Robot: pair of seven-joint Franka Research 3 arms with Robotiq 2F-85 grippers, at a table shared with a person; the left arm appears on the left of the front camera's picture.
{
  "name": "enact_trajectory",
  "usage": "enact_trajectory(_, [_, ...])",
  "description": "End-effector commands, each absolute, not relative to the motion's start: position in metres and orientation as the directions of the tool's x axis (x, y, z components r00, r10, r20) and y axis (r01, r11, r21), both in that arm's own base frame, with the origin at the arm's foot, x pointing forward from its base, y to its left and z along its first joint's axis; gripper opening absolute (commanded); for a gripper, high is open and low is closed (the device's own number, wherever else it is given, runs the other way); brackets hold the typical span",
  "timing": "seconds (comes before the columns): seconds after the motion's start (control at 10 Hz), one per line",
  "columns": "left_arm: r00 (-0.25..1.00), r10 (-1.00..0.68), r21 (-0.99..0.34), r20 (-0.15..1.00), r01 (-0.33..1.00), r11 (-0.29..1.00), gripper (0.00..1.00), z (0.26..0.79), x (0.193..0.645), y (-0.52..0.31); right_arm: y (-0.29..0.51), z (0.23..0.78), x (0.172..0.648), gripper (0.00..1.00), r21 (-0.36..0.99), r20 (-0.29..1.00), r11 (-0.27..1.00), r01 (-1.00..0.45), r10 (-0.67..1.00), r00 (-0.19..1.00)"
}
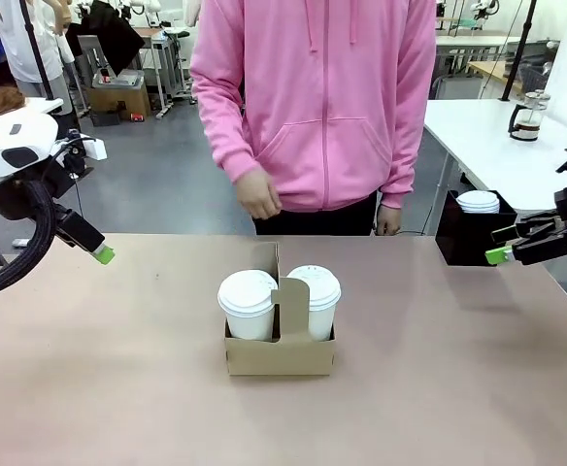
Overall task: Pour a drink into a cup and package it in a carrier.
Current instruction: Insert the held 600 ml Paper Cup into the Cup Carrier.
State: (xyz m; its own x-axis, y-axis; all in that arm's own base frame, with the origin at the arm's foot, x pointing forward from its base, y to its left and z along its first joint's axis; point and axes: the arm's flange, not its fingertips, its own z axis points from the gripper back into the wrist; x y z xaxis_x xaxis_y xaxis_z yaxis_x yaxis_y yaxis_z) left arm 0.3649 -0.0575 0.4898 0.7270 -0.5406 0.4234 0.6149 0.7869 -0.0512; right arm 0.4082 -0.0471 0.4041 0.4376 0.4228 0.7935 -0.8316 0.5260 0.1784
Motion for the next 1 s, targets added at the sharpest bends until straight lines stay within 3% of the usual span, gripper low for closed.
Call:
enact_trajectory(0.0, [0.726,-0.54,-0.047,0.426,0.614,0.788,1.0,0.4899,0.364,-0.0569,-0.0476,0.4069,0.4096,1.0,0.173,0.795,0.526,-0.832,0.424,0.434])
enact_trajectory(0.9, [0.726,-0.54,-0.047,0.426,0.614,0.788,1.0,0.4899,0.364,-0.0569,-0.0476,0.4069,0.4096,1.0,0.173,0.795,0.526,-0.832,0.424,0.434])
